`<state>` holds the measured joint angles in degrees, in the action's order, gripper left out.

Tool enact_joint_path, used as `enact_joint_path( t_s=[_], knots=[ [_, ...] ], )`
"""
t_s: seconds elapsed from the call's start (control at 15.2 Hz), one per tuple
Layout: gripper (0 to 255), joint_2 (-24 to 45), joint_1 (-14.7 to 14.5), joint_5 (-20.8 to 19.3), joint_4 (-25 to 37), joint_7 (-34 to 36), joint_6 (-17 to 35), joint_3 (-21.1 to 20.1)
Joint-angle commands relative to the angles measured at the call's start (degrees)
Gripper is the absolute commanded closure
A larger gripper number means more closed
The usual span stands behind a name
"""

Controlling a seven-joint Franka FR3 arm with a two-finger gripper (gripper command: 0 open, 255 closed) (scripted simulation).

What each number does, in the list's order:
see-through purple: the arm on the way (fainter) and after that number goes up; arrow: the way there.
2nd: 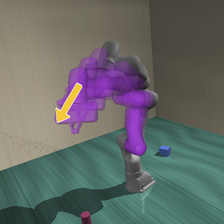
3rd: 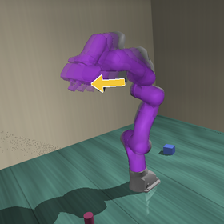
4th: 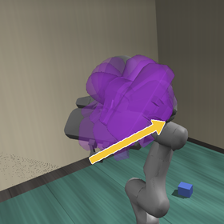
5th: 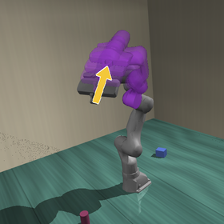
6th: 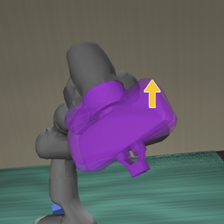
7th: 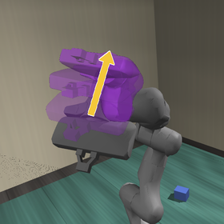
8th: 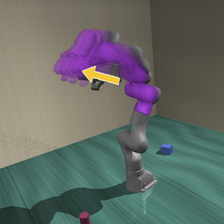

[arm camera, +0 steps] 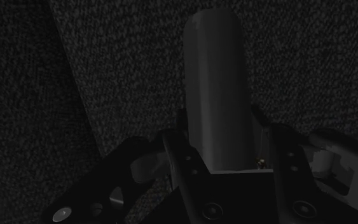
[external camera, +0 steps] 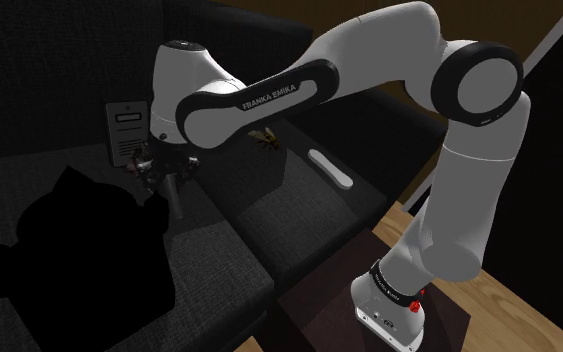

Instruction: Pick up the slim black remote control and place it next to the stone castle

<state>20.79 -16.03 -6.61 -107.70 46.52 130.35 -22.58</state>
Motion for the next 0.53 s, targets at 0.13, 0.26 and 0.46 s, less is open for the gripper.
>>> enact_joint_path(
  t_s=[0.13,0.26,0.46],
  knots=[
    [255,0.41,-0.08,-0.01,-0.27,0.05,0.11,0.0],
    [0,0.36,-0.06,0.0,-0.41,0.04,0.19,-0.01],
    [0,0.29,-0.11,0.01,-0.54,0.13,0.27,-0.04]
  ],
)
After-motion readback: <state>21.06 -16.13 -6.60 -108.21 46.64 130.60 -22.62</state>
